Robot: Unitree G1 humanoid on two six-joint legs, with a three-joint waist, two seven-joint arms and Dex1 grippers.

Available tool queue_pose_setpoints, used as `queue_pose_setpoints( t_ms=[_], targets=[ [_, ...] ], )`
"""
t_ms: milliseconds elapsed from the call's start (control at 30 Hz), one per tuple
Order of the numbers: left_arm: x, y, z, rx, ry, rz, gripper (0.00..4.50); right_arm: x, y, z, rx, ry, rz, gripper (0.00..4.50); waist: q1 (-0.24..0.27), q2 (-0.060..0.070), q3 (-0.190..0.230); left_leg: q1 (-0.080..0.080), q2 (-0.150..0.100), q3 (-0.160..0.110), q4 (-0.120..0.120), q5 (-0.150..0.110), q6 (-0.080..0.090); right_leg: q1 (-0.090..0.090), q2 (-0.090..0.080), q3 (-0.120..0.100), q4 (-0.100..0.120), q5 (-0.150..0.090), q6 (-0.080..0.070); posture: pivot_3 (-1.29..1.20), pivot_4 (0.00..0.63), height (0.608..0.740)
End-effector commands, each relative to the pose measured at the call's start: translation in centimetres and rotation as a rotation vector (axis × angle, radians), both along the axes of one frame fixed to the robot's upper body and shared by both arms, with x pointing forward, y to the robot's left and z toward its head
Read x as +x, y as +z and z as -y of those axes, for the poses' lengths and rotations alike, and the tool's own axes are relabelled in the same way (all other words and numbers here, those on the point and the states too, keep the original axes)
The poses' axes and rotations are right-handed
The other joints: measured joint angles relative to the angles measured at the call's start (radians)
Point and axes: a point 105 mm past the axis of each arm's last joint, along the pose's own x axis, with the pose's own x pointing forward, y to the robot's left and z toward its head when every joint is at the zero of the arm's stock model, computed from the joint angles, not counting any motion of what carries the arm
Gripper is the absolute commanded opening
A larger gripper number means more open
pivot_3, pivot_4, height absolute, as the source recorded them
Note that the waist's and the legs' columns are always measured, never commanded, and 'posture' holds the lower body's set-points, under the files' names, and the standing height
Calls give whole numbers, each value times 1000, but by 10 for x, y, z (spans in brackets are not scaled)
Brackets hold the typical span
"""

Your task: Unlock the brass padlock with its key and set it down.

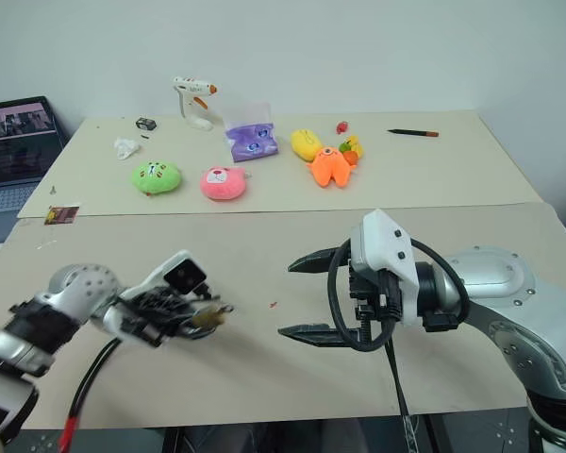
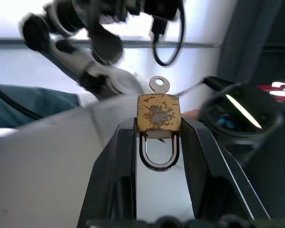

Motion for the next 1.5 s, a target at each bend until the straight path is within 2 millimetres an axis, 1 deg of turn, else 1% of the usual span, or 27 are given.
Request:
queue_pose_setpoints(
  t_ms=[33,167,200,333,400,467,600,700,767,900,967,1100,1167,1200,1333,1467,1500],
  targets=[
    [-11,8,2,-4,-26,58,823,1,9,3,21,4,29,4500,5,0,0,1,0,0,-1,0,0,0,-1,0,-1,0,0,0,150,740],
    [-9,1,4,68,15,111,823,7,9,11,33,-7,5,4500,16,0,0,4,0,1,-3,0,-1,3,-1,4,-3,0,0,0,150,740],
    [-9,-5,4,110,28,140,823,8,8,14,30,-6,-13,4500,18,0,0,4,1,1,-3,0,-1,3,-1,6,-3,0,0,0,150,740],
    [-11,-16,3,209,77,233,823,2,6,19,42,23,-64,4500,20,0,0,4,1,3,-3,-1,-1,1,0,9,-1,0,0,0,150,740],
    [-10,-17,1,230,98,246,823,-3,4,17,51,44,-82,4500,20,0,0,3,1,5,-4,-1,-1,1,0,11,1,0,0,0,150,740],
    [-12,-22,2,267,108,285,823,-8,-3,13,46,62,-103,4500,21,0,0,3,2,5,-4,-1,-1,1,0,12,0,0,-1,0,150,740],
    [-14,-17,-2,270,113,275,823,-28,-13,5,50,136,-174,4500,23,0,0,3,2,6,-4,-1,-1,1,0,13,0,0,-1,0,150,740],
    [-13,-17,-3,283,127,288,823,-33,-15,-2,64,156,-174,4500,22,0,0,3,3,7,-4,-1,-1,1,1,14,0,0,-1,0,150,740],
    [-12,-16,-3,279,135,297,823,-36,-20,-8,75,172,-187,4500,23,0,0,4,3,8,-5,-2,-2,1,1,14,-1,0,0,0,150,740],
    [-12,-16,-2,279,144,300,823,-34,-27,-19,96,163,-193,4500,23,0,0,4,3,9,-6,-2,-2,1,1,15,-1,0,0,0,150,740],
    [-11,-16,-1,277,152,299,823,-30,-32,-24,90,152,-189,4500,22,0,0,4,3,9,-6,-2,-2,0,2,15,-1,0,0,0,150,740],
    [-10,-18,0,271,164,297,823,-20,-36,-33,121,110,-170,4500,23,0,0,4,3,10,-6,-2,-2,-1,3,15,-1,0,0,0,150,740],
    [-8,-21,1,269,171,292,823,-16,-37,-37,132,96,-152,3987,23,0,0,6,4,10,-6,-2,-2,-1,3,15,-1,0,-1,0,150,740],
    [-8,-21,1,267,173,290,823,-16,-37,-38,133,96,-150,3805,23,0,0,6,4,10,-6,-2,-2,-1,3,15,-1,0,-1,0,150,740],
    [-9,-28,-1,271,189,268,823,-16,-39,-41,136,97,-151,2378,22,0,0,7,4,10,-8,-2,-2,-1,7,15,-1,0,-1,0,150,740],
    [-8,-32,-5,271,213,254,823,-21,-41,-40,134,99,-164,1080,22,0,0,9,5,14,-11,-2,-2,0,6,17,-1,0,-1,0,150,740],
    [-9,-33,-5,273,215,252,823,-22,-41,-40,134,101,-168,1080,22,0,0,9,5,14,-12,-2,-2,0,6,17,-1,0,-1,0,150,740]
  ],
)
